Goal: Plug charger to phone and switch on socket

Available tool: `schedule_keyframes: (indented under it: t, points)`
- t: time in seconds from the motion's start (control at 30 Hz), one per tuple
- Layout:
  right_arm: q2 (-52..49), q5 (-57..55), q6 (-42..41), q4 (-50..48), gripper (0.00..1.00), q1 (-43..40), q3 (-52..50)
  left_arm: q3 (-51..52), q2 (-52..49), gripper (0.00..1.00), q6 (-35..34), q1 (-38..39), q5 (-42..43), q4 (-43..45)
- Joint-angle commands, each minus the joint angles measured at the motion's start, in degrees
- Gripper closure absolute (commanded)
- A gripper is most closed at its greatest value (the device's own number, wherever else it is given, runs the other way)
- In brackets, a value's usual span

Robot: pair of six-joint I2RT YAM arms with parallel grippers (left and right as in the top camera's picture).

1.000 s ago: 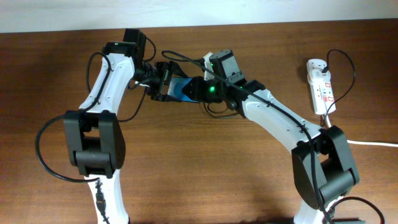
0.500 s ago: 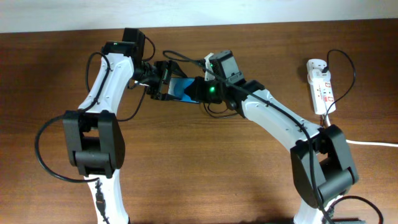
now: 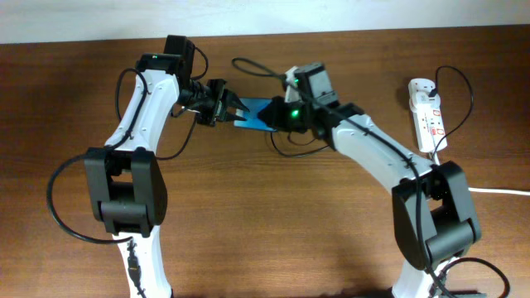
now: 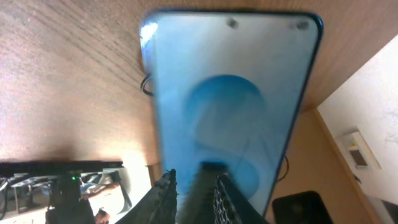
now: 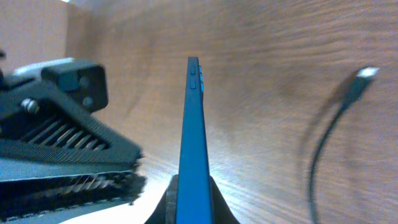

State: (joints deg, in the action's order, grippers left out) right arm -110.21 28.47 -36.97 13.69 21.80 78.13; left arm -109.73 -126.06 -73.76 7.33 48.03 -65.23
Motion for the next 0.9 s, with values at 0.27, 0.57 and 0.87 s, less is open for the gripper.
schedule_keyframes:
  t: [0.27,0.57,0.87]
  points:
    - [5.14,3.85,-7.34,-1.79,0.96,-8.46,5.14,-0.24,0.39,0.67,24.00,0.02,13.14,19.43]
    - [5.51,-4.90,-42.45,-12.39,0.96,-8.33,9.01,-0.24,0.39,0.52,20.90,0.02,24.26,44.54]
    - [5.51,-11.45,-60.74,-20.09,0.96,-4.72,9.01,-0.24,0.39,0.43,-0.70,0.04,19.52,67.84]
